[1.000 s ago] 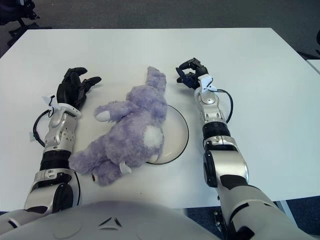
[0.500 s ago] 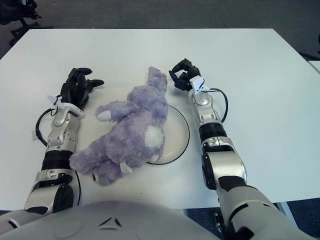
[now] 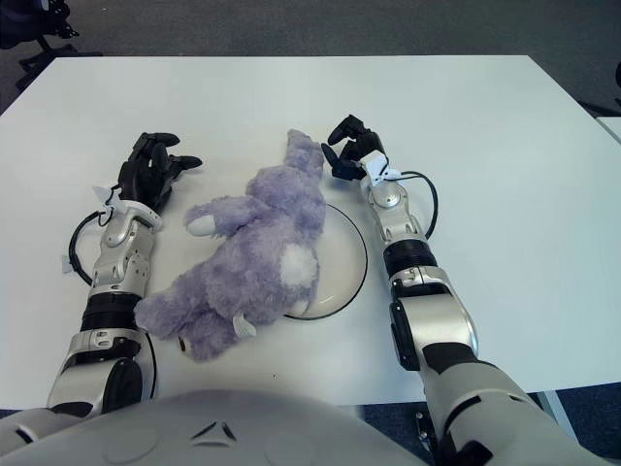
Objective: Put the doll into the plate.
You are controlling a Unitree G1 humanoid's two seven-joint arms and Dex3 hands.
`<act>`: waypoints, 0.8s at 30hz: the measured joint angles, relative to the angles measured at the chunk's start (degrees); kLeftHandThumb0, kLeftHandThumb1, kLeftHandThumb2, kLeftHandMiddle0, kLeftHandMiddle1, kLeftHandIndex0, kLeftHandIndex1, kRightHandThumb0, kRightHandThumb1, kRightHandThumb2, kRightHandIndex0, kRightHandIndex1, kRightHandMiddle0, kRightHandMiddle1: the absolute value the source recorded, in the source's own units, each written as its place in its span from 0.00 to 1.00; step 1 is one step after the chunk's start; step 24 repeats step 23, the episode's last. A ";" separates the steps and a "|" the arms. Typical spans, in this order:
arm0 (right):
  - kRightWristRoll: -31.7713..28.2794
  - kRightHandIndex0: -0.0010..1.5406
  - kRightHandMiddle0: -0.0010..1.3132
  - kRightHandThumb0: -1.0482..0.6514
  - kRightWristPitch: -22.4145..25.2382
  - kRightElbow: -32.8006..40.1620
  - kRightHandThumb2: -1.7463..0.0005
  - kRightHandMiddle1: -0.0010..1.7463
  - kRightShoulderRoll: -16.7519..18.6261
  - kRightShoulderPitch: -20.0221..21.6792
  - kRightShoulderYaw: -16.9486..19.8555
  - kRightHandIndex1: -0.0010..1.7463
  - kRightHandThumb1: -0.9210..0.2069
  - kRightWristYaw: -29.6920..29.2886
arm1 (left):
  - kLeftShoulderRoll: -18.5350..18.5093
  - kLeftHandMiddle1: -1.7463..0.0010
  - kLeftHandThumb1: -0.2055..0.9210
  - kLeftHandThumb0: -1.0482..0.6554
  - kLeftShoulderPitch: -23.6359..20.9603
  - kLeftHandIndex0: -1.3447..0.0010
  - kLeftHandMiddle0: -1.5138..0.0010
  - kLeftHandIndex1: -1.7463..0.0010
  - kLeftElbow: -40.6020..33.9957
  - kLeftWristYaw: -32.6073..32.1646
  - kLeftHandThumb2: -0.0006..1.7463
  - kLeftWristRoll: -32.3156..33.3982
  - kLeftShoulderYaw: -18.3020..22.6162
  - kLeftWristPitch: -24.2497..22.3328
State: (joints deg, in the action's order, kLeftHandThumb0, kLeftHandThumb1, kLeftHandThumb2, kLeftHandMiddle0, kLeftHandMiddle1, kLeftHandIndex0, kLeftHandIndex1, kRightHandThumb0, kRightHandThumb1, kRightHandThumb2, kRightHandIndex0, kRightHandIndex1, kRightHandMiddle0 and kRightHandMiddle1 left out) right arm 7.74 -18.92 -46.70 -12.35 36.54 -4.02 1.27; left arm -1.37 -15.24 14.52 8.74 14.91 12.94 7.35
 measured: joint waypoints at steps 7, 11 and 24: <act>-0.10 0.57 0.33 0.38 1.95 1.41 0.44 1.00 0.26 0.00 -0.35 1.00 0.31 1.55 | 0.71 0.23 0.92 0.59 2.89 0.69 0.60 0.21 -5.06 -1.30 0.21 -1.21 -0.80 1.10; -0.56 0.57 0.33 0.38 3.08 2.13 0.44 1.00 0.97 0.01 -0.46 1.00 0.31 3.62 | 1.14 0.23 0.92 0.61 4.59 0.69 0.60 0.22 -7.89 -2.42 0.22 -2.06 -1.24 1.18; -2.57 0.57 0.32 0.38 5.05 2.88 0.44 1.00 3.48 0.48 -0.38 1.00 0.30 7.67 | 2.16 0.23 0.92 0.61 6.94 0.69 0.60 0.23 -11.87 -5.26 0.22 -3.50 -2.22 1.18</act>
